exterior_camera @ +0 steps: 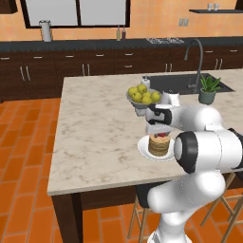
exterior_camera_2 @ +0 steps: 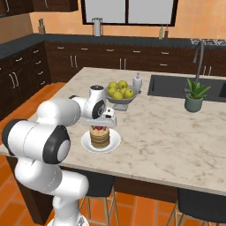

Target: Take the strawberry from the fridge and place it on top of the pancake, located on the dining counter.

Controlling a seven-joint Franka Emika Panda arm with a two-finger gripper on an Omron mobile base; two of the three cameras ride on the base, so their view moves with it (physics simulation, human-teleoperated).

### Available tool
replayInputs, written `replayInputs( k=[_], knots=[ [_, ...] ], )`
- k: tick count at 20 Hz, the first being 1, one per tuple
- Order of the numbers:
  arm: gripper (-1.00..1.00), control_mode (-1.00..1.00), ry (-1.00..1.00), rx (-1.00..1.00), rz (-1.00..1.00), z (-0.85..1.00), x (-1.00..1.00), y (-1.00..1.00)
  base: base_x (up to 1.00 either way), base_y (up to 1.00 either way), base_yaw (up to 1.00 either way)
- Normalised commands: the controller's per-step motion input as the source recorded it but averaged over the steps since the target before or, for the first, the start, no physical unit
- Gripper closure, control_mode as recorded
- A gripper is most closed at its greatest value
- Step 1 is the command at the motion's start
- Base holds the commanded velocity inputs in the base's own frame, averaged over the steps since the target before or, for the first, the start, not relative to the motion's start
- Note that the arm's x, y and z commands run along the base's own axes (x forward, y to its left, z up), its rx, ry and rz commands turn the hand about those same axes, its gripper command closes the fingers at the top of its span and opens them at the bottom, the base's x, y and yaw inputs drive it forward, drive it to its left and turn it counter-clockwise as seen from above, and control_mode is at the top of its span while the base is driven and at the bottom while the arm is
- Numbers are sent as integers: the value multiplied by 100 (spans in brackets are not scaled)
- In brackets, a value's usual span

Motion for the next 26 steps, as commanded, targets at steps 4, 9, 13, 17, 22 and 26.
replayInputs(
  k=[4, 9, 13, 17, 22, 26],
  knots=[
    [-100, -100, 9, 0, 0, -44, -35, 0, 0, 0, 0],
    [-100, -100, 1, 0, 0, -27, -49, 0, 0, 0, 0],
    [-100, -100, -1, 0, 0, -6, -41, 0, 0, 0, 0],
    [-100, -100, -11, 0, 0, 0, -7, 1, 0, 0, 0],
    [-100, -100, -25, 0, 0, 39, -47, 6, 0, 0, 0],
    [-100, -100, -29, 0, 0, 78, -81, 5, 0, 0, 0]
  ],
)
